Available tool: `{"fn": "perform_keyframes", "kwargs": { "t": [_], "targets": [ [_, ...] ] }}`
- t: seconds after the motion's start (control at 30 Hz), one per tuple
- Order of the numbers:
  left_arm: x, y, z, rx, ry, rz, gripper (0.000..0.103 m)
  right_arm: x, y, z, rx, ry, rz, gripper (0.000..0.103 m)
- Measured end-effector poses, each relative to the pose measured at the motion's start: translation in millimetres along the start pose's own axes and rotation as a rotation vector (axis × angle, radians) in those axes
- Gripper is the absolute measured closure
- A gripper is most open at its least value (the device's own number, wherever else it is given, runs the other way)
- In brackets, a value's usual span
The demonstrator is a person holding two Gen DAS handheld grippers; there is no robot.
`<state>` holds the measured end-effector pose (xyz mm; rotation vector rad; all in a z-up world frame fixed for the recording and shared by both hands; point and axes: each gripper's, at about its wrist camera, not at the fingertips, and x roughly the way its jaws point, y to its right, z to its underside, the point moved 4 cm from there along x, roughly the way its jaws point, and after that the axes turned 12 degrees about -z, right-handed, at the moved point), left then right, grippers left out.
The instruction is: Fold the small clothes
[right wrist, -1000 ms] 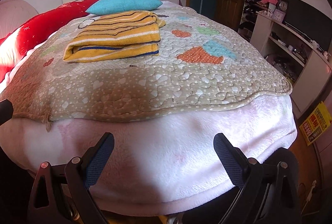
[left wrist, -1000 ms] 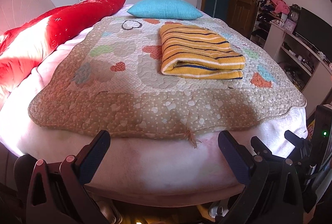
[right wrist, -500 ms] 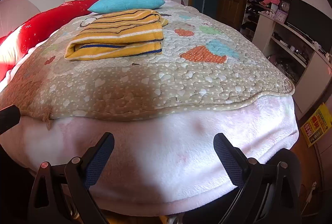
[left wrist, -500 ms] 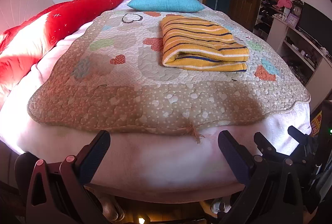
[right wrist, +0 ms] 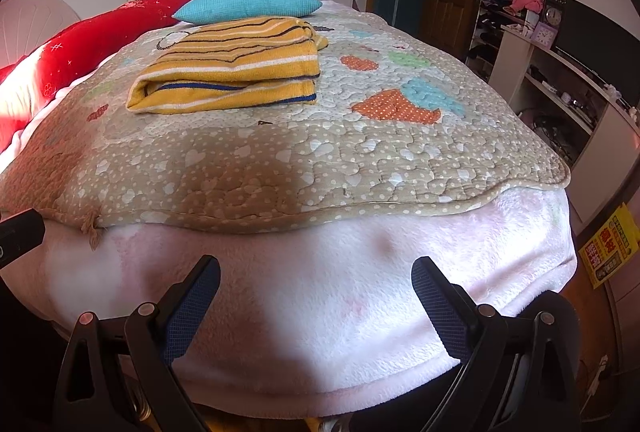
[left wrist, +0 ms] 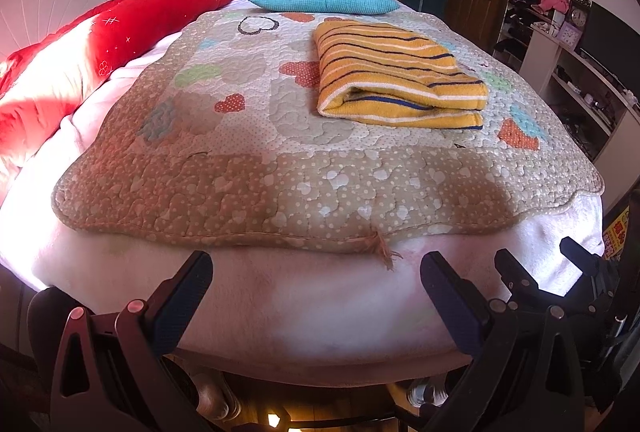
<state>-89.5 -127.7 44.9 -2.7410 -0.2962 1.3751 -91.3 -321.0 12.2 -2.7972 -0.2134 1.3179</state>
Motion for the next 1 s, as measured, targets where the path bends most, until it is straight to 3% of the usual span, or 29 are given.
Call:
{"fn": "perform_keyframes", "kwargs": {
  "t": [1.0],
  "targets": [
    [14,0,7,-0.012,-0.061,0.013,0.0,10,-13,-11,-0.064,-0.007,-0.024,0.004]
  ]
}}
